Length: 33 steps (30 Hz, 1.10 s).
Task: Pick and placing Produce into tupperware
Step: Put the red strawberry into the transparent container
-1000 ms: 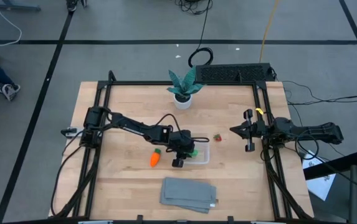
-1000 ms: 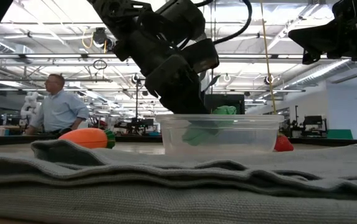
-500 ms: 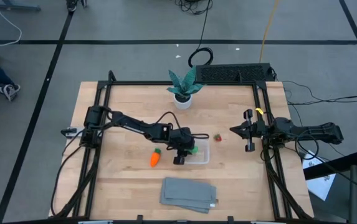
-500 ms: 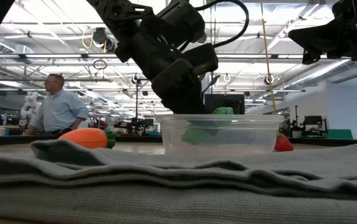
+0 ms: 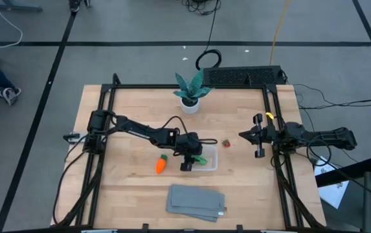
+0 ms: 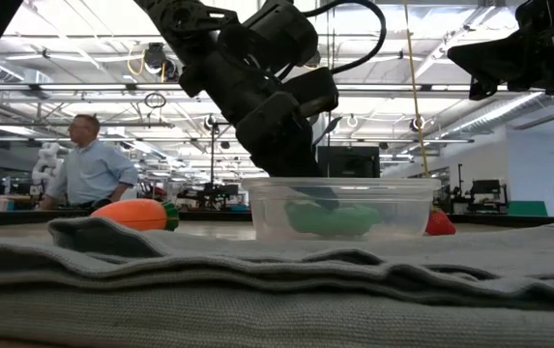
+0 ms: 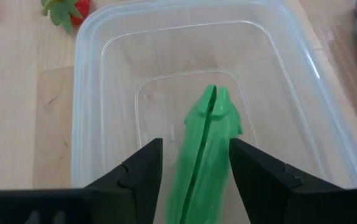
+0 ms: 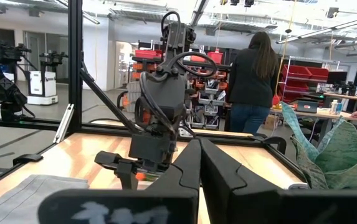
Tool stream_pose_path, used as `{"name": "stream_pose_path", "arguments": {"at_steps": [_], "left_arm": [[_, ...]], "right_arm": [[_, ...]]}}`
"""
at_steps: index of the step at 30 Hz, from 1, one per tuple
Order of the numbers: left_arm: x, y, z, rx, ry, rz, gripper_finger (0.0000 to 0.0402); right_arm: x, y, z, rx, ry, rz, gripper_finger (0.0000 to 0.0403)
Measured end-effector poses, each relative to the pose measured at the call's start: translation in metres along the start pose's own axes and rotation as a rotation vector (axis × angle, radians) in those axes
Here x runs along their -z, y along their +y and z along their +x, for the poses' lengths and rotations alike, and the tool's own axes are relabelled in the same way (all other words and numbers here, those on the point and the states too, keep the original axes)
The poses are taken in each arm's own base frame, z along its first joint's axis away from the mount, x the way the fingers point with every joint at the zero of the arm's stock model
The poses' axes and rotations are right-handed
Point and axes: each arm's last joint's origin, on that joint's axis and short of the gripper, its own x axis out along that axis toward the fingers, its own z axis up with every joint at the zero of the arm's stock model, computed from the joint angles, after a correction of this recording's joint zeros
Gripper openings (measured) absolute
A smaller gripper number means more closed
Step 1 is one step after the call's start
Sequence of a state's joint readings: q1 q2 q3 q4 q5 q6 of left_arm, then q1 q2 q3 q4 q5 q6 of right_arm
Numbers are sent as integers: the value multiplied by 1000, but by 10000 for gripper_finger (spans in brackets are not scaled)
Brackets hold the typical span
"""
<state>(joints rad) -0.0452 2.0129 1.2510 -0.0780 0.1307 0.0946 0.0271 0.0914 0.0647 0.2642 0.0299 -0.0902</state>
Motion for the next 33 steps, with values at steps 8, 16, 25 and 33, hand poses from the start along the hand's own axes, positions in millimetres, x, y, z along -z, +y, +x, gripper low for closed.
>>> {"name": "stream_pose_path", "arguments": {"at_steps": [8, 16, 25, 33], "left_arm": [[-26, -5, -16, -48, -39, 86, 189], [-54, -16, -63, -100, -4, 168, 173], [-60, -16, -131, -223, 33, 153, 12], [-53, -19, -198, -376, -56, 140, 2]], "right_arm": [[0, 0, 0, 0, 0, 0, 0], [0, 0, 0, -1, -1, 23, 0], [-1, 0, 0, -4, -9, 26, 0], [-1, 0, 0, -5, -9, 26, 0]]}}
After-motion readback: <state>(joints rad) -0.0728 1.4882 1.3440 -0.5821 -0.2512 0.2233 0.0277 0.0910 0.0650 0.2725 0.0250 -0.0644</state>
